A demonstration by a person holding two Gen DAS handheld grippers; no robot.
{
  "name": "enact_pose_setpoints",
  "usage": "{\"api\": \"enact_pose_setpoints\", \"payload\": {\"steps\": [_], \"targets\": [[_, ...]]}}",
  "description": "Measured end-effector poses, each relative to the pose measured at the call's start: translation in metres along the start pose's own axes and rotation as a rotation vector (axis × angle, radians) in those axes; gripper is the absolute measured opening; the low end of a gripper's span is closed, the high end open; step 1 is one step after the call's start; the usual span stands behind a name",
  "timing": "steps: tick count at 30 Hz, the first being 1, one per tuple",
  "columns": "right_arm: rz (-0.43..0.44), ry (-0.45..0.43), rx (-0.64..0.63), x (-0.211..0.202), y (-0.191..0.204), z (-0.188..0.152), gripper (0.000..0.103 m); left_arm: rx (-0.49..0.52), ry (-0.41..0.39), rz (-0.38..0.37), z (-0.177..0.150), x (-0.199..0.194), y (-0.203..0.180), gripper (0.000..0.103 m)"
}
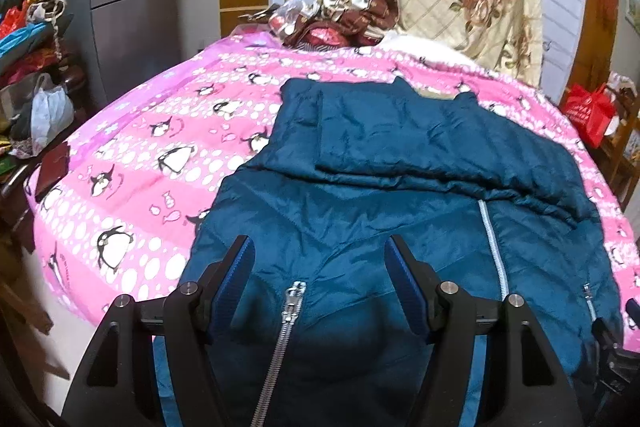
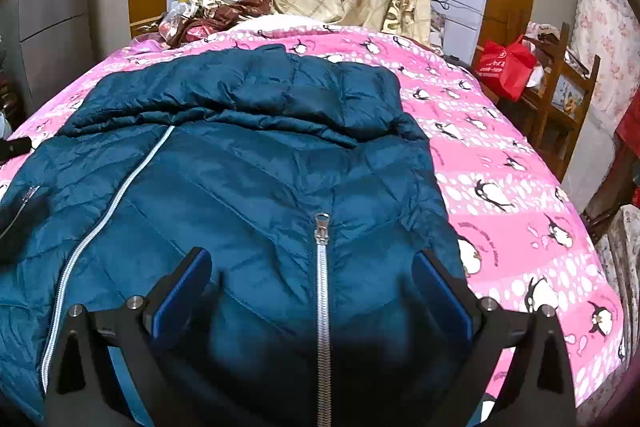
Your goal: Fold large clothes
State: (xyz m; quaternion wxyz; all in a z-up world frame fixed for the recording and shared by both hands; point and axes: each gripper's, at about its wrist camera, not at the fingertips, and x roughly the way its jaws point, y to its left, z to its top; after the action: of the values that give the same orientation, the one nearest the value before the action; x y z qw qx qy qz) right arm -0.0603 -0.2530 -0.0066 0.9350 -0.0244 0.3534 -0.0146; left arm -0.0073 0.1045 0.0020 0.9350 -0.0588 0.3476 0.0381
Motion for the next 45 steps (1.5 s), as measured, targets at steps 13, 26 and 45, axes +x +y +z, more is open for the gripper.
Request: {"api": "enact_pose_setpoints", "payload": {"steps": [13,26,45], "targets": [[-0.010,0.020,0.014,0.005,-0.004,-0.002,0.102,-0.015,0.035,-0.003,0.001,0.005,-0.001,0.063],[-0.012,0.025,0.018,0.005,-0.006,-0.003,0.102,-0.064,0.053,-0.049,0.001,0.008,0.008,0.063],[-0.015,0.027,0.017,0.005,-0.007,-0.004,0.102,-0.069,0.049,-0.045,0.002,0.005,0.010,0.063]]}}
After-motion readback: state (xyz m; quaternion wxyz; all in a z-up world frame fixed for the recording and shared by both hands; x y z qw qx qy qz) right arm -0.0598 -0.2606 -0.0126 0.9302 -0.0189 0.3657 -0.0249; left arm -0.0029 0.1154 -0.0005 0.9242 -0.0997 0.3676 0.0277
